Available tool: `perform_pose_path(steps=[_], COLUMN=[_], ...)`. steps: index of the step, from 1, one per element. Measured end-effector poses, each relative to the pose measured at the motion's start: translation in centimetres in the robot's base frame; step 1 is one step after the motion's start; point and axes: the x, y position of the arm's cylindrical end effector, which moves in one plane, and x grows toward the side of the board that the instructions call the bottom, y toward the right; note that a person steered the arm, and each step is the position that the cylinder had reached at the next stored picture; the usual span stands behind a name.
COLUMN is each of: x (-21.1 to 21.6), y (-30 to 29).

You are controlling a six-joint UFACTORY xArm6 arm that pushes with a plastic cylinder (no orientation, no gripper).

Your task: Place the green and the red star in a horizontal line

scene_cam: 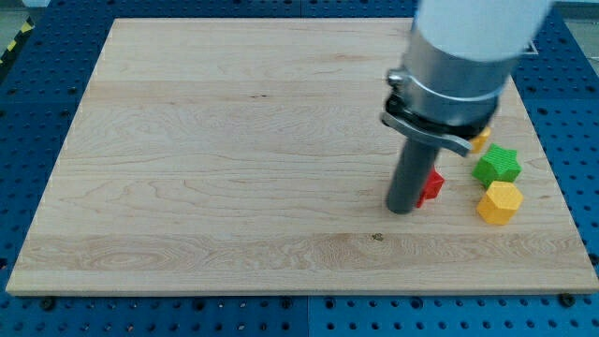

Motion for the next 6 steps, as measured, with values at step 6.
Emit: perform_pose_path(steps=[6], x=[2.4], y=[24.9])
